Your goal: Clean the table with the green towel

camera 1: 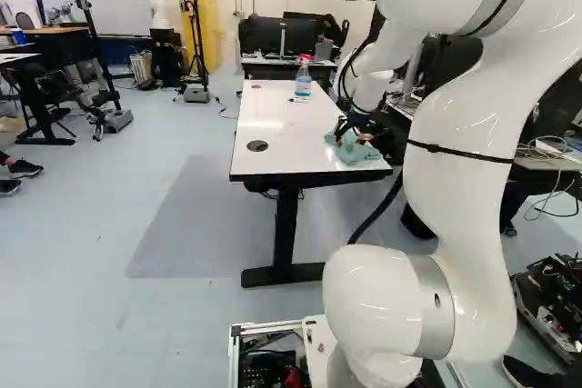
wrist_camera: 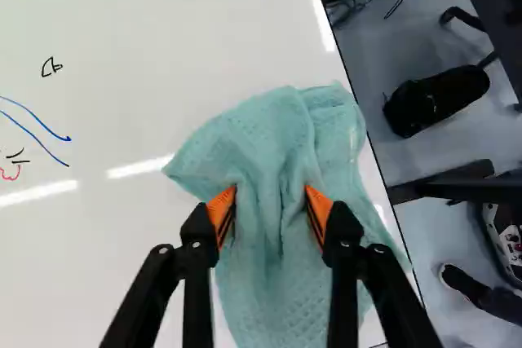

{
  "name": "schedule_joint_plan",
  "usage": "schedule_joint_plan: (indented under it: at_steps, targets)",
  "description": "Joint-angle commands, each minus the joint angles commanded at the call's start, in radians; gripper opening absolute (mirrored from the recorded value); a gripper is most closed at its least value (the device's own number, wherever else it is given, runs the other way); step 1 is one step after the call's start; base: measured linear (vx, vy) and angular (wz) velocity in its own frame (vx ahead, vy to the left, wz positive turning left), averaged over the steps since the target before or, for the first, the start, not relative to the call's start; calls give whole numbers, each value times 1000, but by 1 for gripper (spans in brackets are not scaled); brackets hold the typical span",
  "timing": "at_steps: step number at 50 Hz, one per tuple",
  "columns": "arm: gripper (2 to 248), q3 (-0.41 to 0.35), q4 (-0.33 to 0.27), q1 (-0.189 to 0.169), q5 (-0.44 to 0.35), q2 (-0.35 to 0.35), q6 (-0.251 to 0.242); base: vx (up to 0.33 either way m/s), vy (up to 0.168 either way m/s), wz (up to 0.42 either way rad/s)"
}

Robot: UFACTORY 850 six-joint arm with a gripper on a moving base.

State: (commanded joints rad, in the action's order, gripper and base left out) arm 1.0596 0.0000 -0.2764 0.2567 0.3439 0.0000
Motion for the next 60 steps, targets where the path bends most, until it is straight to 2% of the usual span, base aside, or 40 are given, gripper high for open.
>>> schedule_joint_plan:
  at_steps: [3, 4, 8, 9, 13, 14, 25, 60]
  targets:
    - [129, 0, 0, 0, 0, 0, 0, 0, 0, 0]
    - [100, 0, 0, 0, 0, 0, 0, 0, 0, 0]
    - [100, 0, 0, 0, 0, 0, 0, 0, 0, 0]
    - [70, 0, 0, 0, 0, 0, 0, 0, 0, 0]
    - [70, 0, 0, 0, 0, 0, 0, 0, 0, 0]
    - [53, 0, 0, 0, 0, 0, 0, 0, 0, 0]
    - [51, -2, 0, 0, 0, -9, 0, 0, 0, 0]
    - [51, -24, 0, 0, 0, -107, 0, 0, 0, 0]
